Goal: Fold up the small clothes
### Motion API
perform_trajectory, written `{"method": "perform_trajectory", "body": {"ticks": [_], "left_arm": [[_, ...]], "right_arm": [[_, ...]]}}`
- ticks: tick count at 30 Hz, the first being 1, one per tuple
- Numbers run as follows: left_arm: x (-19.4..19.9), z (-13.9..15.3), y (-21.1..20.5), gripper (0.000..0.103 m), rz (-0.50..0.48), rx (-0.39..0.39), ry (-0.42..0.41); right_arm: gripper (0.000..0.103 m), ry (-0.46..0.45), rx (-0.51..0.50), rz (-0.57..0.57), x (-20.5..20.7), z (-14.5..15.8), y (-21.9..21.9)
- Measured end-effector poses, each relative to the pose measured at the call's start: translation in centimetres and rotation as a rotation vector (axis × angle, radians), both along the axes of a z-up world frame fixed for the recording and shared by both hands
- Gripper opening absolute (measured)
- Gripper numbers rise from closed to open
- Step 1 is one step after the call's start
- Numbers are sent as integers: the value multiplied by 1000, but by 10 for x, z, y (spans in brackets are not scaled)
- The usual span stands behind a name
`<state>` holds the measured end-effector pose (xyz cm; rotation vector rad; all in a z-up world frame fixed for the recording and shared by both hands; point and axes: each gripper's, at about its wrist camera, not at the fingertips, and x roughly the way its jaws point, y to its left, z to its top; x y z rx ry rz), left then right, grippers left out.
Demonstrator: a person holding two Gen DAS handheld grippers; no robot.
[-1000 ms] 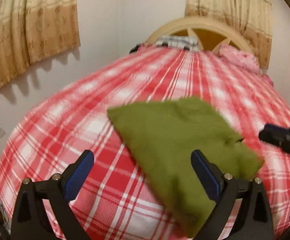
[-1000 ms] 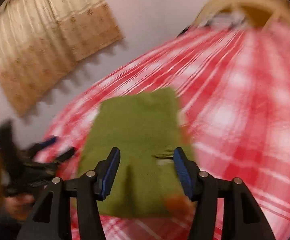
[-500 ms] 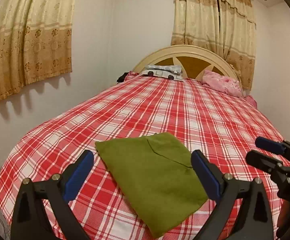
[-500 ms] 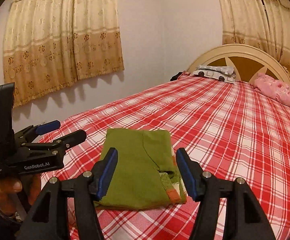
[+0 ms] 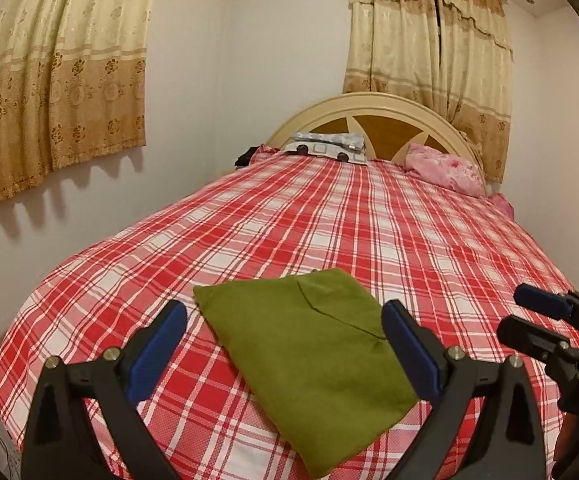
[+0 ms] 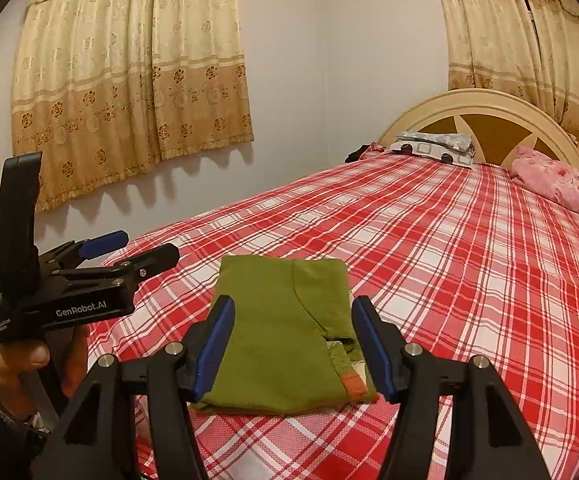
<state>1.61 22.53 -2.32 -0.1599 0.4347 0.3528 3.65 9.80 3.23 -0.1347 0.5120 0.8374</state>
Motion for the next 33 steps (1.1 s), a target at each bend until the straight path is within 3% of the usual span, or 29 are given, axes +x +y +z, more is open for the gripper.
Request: {"method": "perform_trajectory", "body": {"ticks": [33], "left_arm": [[-2,4,-1,103,13,10,-9]], "right_arm": [[62,-48,69,-16,-11,7,-12]]}}
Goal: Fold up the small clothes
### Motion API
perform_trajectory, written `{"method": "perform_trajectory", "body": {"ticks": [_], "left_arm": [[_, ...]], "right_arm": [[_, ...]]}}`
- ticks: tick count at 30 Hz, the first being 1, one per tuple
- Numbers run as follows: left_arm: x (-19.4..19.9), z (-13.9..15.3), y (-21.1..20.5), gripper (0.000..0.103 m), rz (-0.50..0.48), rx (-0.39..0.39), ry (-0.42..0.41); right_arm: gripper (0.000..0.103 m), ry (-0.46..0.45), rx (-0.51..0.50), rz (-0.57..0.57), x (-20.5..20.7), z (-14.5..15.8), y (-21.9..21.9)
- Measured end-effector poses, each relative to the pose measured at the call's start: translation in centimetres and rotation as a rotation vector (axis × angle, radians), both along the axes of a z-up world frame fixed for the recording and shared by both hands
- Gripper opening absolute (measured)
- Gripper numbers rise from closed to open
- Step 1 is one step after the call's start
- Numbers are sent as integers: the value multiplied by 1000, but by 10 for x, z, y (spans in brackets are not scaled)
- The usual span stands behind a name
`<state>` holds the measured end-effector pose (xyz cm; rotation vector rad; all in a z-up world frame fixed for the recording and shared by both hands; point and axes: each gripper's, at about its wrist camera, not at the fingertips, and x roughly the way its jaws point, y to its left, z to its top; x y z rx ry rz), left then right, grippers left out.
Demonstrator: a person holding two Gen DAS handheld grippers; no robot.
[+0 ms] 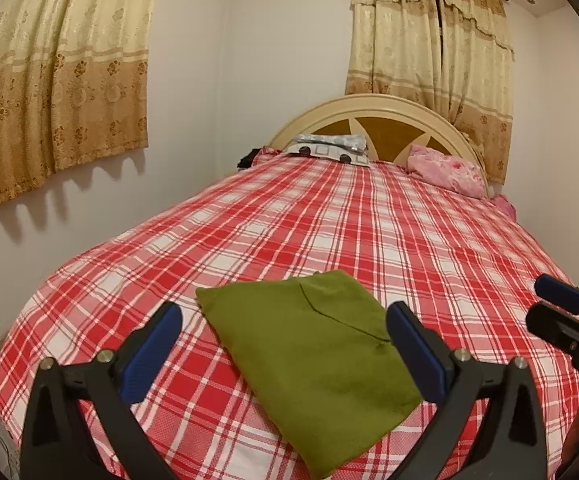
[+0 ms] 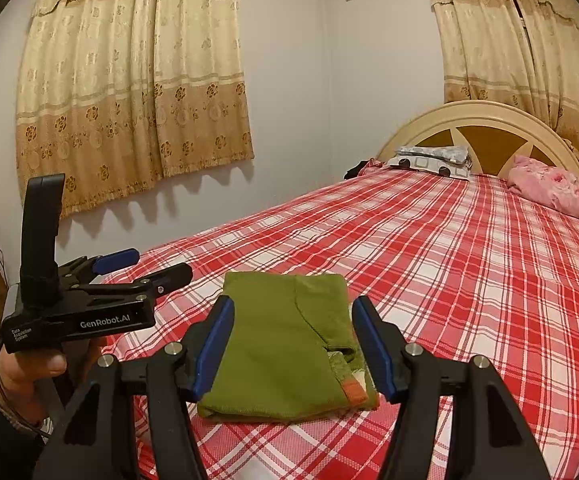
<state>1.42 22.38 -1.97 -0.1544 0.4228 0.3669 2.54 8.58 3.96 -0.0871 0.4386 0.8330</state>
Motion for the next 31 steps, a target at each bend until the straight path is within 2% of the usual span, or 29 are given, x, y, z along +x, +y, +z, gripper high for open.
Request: {"method": "perform_trajectory", "body": {"ticks": [22,31], "left_arm": [[0,2,8,103,51,35,15],[-3,2,4,103,33,49,2]], "right_arm": [[63,-12,-10,22,-8,0,9],[63,-12,-14,39,-13,-1,13]]}}
